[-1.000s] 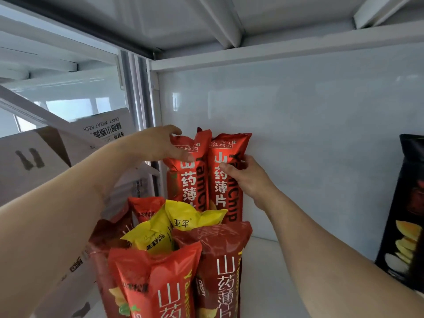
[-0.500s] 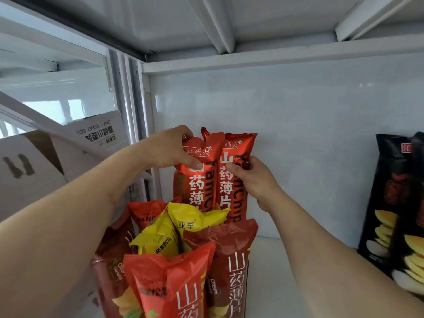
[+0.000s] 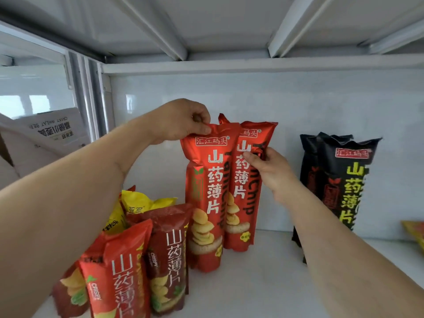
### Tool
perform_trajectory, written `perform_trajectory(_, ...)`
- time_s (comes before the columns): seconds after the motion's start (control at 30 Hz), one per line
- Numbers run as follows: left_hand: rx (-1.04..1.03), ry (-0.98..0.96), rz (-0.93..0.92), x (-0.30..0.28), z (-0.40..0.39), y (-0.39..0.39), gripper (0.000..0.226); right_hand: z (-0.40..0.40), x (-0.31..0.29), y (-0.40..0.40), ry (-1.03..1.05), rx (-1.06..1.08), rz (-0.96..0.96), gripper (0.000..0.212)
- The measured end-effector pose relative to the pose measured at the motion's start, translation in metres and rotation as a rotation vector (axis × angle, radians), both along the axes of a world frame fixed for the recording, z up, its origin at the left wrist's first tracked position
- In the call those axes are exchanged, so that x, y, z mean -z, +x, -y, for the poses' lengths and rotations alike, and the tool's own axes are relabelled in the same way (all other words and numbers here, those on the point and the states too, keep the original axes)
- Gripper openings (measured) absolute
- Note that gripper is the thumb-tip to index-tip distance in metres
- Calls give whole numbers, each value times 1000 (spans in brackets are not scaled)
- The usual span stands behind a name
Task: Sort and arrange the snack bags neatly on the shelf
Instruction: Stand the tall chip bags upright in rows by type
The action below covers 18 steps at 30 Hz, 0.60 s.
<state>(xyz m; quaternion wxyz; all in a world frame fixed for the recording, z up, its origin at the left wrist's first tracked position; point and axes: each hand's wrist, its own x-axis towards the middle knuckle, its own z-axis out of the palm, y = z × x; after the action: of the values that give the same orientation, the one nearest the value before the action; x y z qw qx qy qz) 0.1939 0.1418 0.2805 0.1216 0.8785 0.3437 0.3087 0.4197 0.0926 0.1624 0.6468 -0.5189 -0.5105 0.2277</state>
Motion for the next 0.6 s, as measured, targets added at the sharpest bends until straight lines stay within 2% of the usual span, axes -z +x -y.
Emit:
perform_trajectory(0.33,87,-81,-42,-2,55,42,11,41,26,43,-62,-26,-64,36)
perform_trajectory(0.5,60,-139,53,10,66,50,11,48,37,45,-34,-46,-114,37)
perform_trajectory(0.6,39,-172,79,20,72,55,11,52,42,44,-33,-65,-140,53)
